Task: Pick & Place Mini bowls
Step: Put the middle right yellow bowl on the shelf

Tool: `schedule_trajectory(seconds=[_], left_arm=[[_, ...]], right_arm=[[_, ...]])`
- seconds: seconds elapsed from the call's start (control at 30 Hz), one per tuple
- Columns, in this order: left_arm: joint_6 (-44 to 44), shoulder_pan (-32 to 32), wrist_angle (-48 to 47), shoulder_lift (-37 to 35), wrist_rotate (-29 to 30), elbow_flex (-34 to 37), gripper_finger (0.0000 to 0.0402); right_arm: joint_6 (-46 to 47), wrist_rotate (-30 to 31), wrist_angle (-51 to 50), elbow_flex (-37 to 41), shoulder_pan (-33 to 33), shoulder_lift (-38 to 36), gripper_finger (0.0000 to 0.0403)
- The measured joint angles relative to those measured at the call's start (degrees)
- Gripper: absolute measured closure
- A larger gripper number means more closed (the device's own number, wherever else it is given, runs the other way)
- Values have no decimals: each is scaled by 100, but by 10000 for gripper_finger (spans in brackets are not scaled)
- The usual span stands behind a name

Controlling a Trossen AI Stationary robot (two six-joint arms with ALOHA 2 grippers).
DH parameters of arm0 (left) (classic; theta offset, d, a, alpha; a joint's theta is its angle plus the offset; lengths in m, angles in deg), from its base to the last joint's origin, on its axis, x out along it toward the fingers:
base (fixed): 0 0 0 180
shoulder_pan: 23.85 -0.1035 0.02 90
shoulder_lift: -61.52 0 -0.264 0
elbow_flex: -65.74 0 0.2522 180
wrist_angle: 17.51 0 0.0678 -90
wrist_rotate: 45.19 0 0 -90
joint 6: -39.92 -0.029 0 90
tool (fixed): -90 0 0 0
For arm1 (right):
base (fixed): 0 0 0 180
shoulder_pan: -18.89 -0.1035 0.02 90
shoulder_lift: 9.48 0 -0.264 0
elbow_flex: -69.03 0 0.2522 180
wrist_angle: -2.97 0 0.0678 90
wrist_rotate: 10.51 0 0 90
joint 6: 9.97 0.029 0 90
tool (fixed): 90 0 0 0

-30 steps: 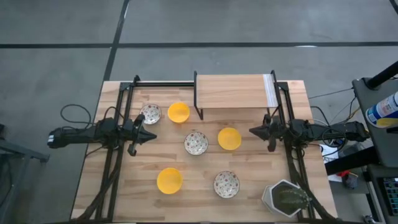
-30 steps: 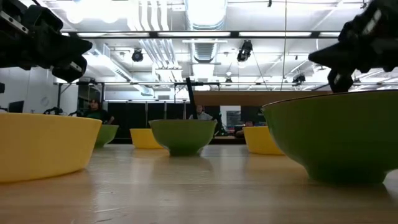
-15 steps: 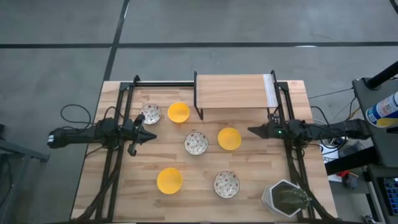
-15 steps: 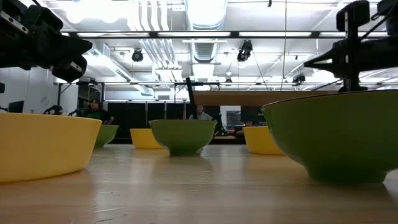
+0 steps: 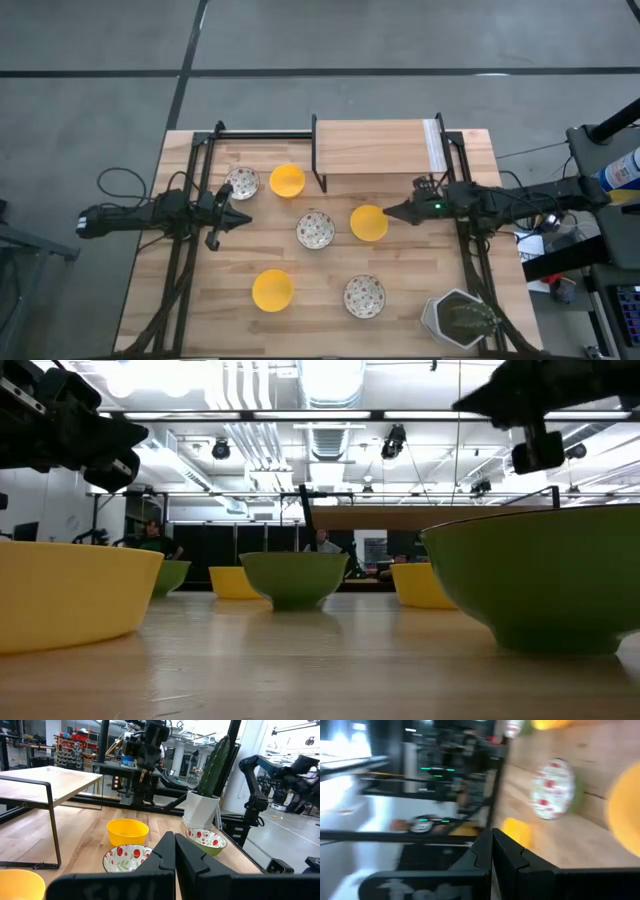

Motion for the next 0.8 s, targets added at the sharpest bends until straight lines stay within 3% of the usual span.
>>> schedule_trajectory(seconds=[0.2, 0.53, 0.8], left_arm=[[1, 1, 0, 1, -1, 1, 402], [0, 0, 0, 1, 0, 0, 402], [1, 2, 1, 1, -1, 1, 402]], right_arm=[[-76, -485, -2014, -953, -2, 1222, 363], [-78, -584, -3935, -2001, 2, 2603, 226], [-359, -261, -4243, -2163, 46, 3343, 224]])
